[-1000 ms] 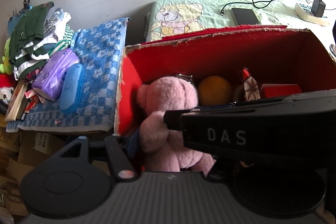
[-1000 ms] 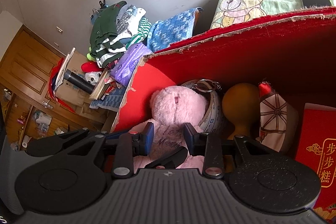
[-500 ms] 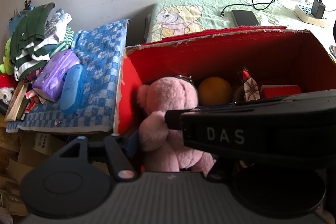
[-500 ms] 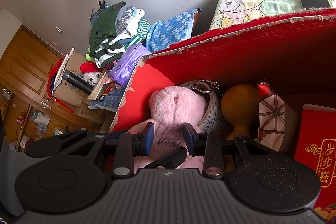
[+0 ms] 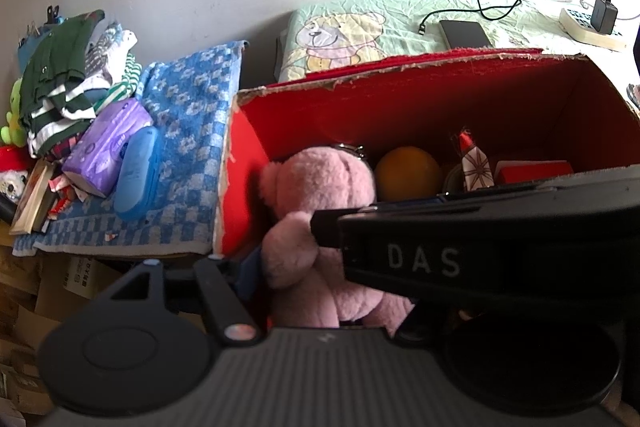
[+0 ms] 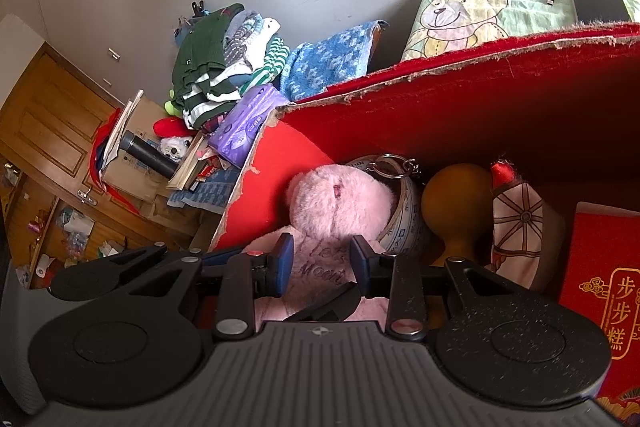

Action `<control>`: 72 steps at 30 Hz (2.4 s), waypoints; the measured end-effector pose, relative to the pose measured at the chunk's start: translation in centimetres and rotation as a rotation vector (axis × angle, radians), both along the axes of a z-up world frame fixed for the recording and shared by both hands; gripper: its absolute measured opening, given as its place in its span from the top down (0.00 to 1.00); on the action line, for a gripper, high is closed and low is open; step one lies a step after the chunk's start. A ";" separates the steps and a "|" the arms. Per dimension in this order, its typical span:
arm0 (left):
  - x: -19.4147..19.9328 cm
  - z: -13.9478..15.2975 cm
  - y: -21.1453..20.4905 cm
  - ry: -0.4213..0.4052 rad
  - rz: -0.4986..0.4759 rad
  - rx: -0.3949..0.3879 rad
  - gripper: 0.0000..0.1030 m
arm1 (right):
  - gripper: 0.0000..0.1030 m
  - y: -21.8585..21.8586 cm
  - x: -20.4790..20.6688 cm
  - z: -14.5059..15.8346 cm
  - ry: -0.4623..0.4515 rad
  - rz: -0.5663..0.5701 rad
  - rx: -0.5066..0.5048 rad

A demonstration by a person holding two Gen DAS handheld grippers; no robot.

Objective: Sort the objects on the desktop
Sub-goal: 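Lower the pink teddy bear into the red box with both tools, then open both tools and move them back toward the bed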

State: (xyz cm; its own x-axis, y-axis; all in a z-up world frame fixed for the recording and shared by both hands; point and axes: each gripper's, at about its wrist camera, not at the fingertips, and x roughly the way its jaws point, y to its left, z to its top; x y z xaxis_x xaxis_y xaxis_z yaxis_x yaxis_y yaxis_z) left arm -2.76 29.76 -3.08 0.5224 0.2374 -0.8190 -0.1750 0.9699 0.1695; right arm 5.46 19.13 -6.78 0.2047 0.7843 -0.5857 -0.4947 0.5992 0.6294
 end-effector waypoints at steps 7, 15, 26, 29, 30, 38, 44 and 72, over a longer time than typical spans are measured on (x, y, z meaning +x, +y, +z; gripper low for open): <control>0.0 0.3 -0.3 0.021 0.023 0.001 0.32 | 0.65 0.0 0.0 0.2 -0.002 0.002 -0.001; -0.6 0.8 -0.8 0.006 0.045 0.043 0.30 | 0.65 0.2 -0.2 0.4 -0.015 0.015 0.002; -0.8 1.2 -0.7 0.010 0.063 0.041 0.30 | 0.65 -0.2 -0.3 0.3 -0.021 0.042 0.044; -1.0 1.5 -0.9 0.007 0.069 0.041 0.30 | 0.65 -0.2 -0.5 0.4 -0.024 0.046 0.055; -1.2 1.7 -0.9 0.004 0.070 0.039 0.30 | 0.65 -0.2 -0.5 0.4 -0.025 0.047 0.058; -2.2 2.9 -1.1 -0.024 0.076 0.030 0.30 | 0.65 -0.3 -0.8 0.5 -0.031 0.038 0.061; -3.1 3.7 -1.4 -0.061 0.087 0.063 0.15 | 0.65 -0.5 -0.9 0.6 -0.044 0.034 0.065; -5.4 7.9 -8.5 -0.145 0.148 0.132 0.04 | 0.53 -11.6 -4.2 5.1 -0.137 -0.040 0.156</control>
State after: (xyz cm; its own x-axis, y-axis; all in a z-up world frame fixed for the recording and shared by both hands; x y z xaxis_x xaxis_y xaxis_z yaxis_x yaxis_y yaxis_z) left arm -8.13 21.23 4.81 0.5834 0.4203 -0.6950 -0.3456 0.9028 0.2560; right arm 1.21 7.48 -1.67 0.3067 0.8528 -0.4227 -0.5599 0.5207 0.6444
